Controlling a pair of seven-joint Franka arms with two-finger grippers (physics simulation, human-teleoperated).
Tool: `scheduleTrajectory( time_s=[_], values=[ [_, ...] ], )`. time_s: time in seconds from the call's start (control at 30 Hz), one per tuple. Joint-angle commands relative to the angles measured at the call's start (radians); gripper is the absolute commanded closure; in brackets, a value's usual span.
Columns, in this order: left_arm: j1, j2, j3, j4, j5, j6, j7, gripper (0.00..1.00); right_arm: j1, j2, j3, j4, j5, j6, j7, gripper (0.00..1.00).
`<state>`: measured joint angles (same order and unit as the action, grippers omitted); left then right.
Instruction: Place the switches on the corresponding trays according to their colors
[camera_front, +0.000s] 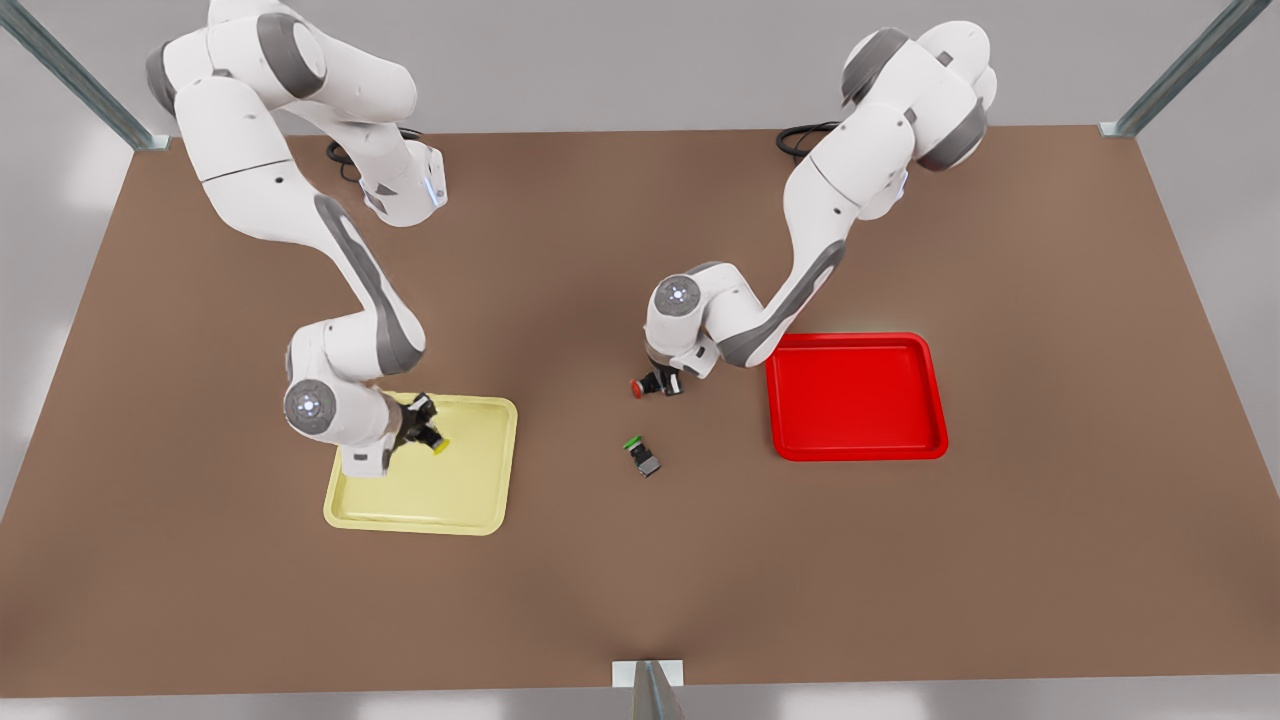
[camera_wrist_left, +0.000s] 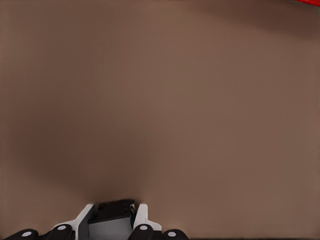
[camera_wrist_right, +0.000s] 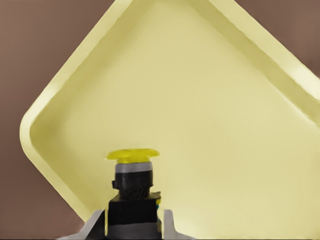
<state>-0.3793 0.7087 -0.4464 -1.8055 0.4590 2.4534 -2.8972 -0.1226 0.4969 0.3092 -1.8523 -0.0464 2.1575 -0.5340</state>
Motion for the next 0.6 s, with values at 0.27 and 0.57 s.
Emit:
scheduleTrajectory(
  time_s=[0.27, 0.57],
  values=[
    [0.157, -0.156, 0.126, -0.023, -0.103, -0.194, -0.246, 0.52, -0.002, 0.008, -0.002, 0.108, -0.004, -0.119, 0.000, 0.00],
    [0.237, -0.367, 0.291, -0.285, -0.212, -0.226, 0.274, 0.40, 0.011, -0.018, 0.021, 0.464, 0.005, -0.623, 0.436, 0.00]
  ],
)
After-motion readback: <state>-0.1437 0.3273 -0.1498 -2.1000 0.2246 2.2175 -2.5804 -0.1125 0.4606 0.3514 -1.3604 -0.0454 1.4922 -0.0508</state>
